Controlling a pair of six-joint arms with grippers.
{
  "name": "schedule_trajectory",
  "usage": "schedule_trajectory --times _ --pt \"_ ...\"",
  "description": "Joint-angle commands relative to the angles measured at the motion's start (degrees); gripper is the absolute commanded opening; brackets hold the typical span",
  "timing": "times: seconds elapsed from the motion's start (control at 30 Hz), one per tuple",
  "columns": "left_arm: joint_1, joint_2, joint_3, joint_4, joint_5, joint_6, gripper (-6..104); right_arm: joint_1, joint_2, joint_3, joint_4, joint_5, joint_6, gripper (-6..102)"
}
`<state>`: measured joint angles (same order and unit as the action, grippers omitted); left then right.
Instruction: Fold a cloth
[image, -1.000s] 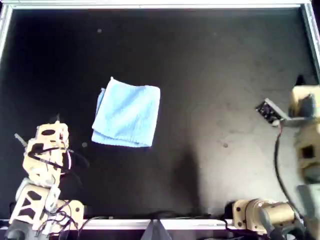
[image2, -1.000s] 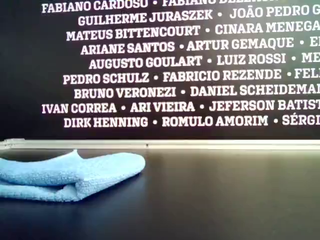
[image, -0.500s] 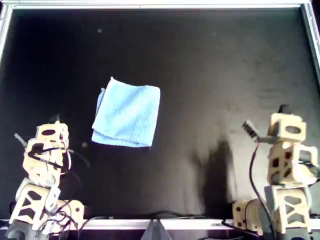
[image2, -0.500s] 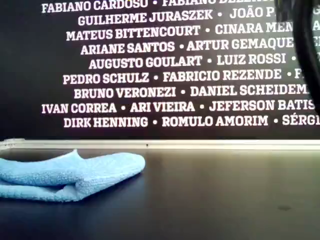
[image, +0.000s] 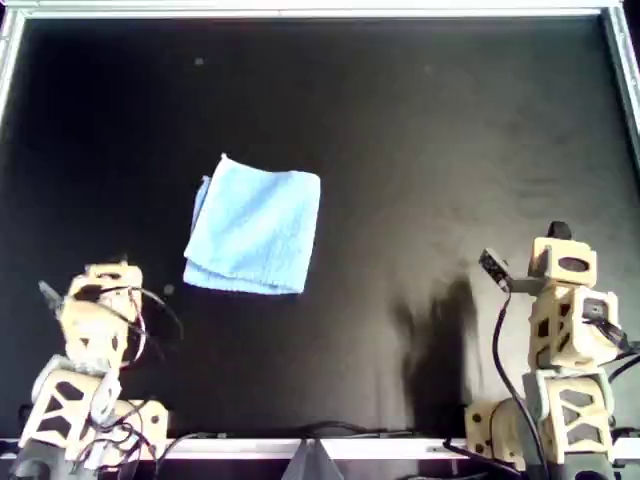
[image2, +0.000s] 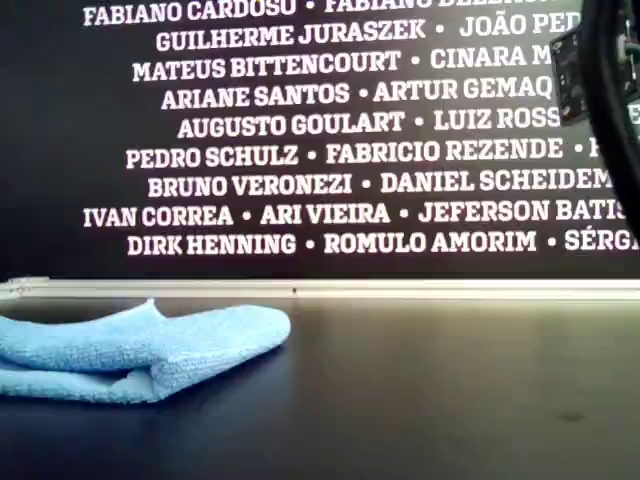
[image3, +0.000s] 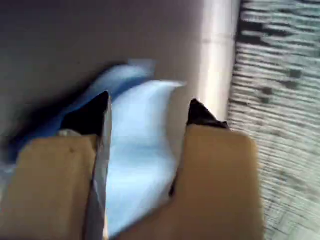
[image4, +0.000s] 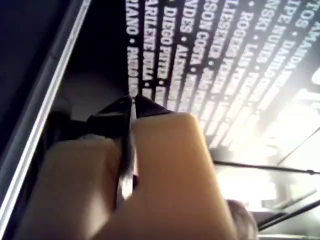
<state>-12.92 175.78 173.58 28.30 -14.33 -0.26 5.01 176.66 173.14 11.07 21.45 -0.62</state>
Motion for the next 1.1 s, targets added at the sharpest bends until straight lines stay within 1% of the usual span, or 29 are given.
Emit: schedule_trajectory --times 0.0,0.03,0.07,0.2,0.27,0.33,0.4,0.47,0.5,0.57,0.6,0.63,0.67,0.7,0.73,0.83,0.87,1.07 --pt "1.32 1.14 -0.70 8.09 -0.44 0.26 53 -0.26 2.46 0.79 1.76 0.00 0.44 -1" --pt "1.32 1.14 -0.70 9.67 -0.44 0.26 53 -0.26 2.46 0.79 4.22 0.00 0.44 -1" --pt "1.32 1.14 -0.70 10.37 -0.44 -0.35 53 -0.26 2.46 0.79 7.12 0.00 0.53 -1" --pt "1.32 1.14 -0.70 11.60 -0.44 -0.70 53 -0.26 2.46 0.79 20.74 -0.18 0.53 -1" --pt "1.32 1.14 -0.70 11.60 -0.35 -0.79 53 -0.18 2.46 0.79 24.87 -1.14 0.62 -1" --pt "1.32 1.14 -0.70 11.69 -0.35 -0.88 53 -0.09 2.46 0.79 27.07 -4.13 0.62 -1" --pt "1.41 1.14 -0.70 11.78 -0.35 -0.97 53 -0.18 2.46 0.79 28.21 -9.05 0.62 -1" --pt "1.41 1.14 -0.70 11.78 -0.44 -1.41 53 -0.35 2.46 0.79 28.48 -15.29 0.62 -1" --pt "1.41 1.14 -0.70 11.87 -0.44 -2.20 53 -0.44 2.46 0.79 28.48 -18.11 0.62 -1" --pt "1.58 1.14 -0.70 13.27 -0.44 -4.83 53 -2.20 2.46 0.79 28.56 -21.36 0.53 -1" --pt "1.67 1.14 -0.70 14.85 -0.44 -6.50 53 -3.78 2.46 0.79 28.65 -22.06 0.53 -1" --pt "1.67 1.14 -0.70 16.79 -0.44 -8.00 53 -5.54 2.46 0.79 29.27 -22.06 0.53 -1" --pt "1.67 1.14 -0.70 18.90 -0.44 -9.23 53 -7.03 2.46 0.79 30.50 -21.80 -0.18 -1" --pt "1.67 1.14 -0.70 20.30 -0.44 -10.20 53 -7.91 2.46 0.79 32.34 -21.53 -0.35 -1" --pt "1.67 1.14 -0.70 21.27 -0.44 -10.81 53 -8.00 2.46 0.79 34.45 -21.36 0.18 -1" --pt "1.67 1.14 -0.70 21.71 -0.35 -11.07 53 -8.17 2.46 0.79 38.94 -21.27 0.44 -1" --pt "1.67 1.14 -0.70 21.71 -0.35 -11.07 53 -8.35 2.55 0.79 39.02 -21.18 -0.35 -1" --pt "1.67 1.14 -0.70 21.71 -0.44 -11.07 53 -8.44 2.64 0.79 38.94 -21.18 -0.53 -1"
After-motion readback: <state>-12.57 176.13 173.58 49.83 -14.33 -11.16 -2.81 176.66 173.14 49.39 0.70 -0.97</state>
